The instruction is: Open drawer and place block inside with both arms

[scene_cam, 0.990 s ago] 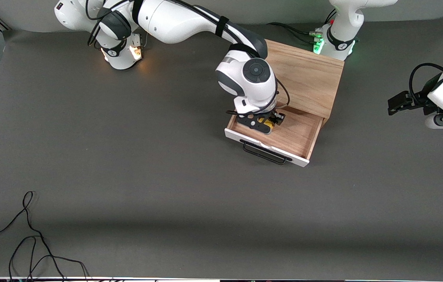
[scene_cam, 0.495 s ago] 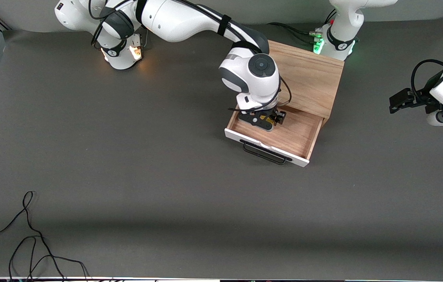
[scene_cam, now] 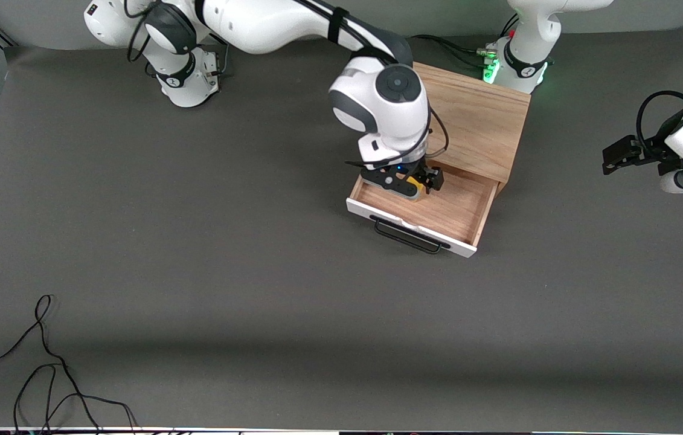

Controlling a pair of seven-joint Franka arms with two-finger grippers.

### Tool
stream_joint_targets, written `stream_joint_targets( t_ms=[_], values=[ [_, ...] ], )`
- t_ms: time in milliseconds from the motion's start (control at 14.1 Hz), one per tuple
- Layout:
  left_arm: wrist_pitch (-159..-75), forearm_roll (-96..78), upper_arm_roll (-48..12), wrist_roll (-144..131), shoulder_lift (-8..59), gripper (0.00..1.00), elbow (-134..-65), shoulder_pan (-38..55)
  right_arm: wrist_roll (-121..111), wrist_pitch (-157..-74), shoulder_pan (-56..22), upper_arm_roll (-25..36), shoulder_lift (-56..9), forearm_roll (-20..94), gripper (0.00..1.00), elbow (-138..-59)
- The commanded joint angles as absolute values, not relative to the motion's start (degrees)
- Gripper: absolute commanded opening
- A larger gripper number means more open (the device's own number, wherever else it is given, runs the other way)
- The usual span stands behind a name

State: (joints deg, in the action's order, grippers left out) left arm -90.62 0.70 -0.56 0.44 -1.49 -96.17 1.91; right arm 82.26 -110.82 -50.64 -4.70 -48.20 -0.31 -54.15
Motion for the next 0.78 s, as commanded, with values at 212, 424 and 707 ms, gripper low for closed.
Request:
stream_joint_targets(
  t_ms=[212, 424, 707],
  values=[
    [-89.8, 1.1, -0.1, 1.5, -2.1, 1.0, -96.1, 2.6, 67.2, -97.4, -43.1, -4.7, -35.7, -0.6, 1.0, -57.6],
    [-89.8, 1.1, -0.1, 1.5, -2.0, 1.0, -96.1, 2.7, 57.3, -94.5, -35.7, -4.7, -27.5, 0.1, 1.0, -66.3],
    [-89.8, 1.1, -0.1, 1.5, -1.9, 1.0, -96.1, 2.8, 44.9, -95.1, -23.9, -4.7, -15.8, 0.2, 1.0, -78.4]
  ],
)
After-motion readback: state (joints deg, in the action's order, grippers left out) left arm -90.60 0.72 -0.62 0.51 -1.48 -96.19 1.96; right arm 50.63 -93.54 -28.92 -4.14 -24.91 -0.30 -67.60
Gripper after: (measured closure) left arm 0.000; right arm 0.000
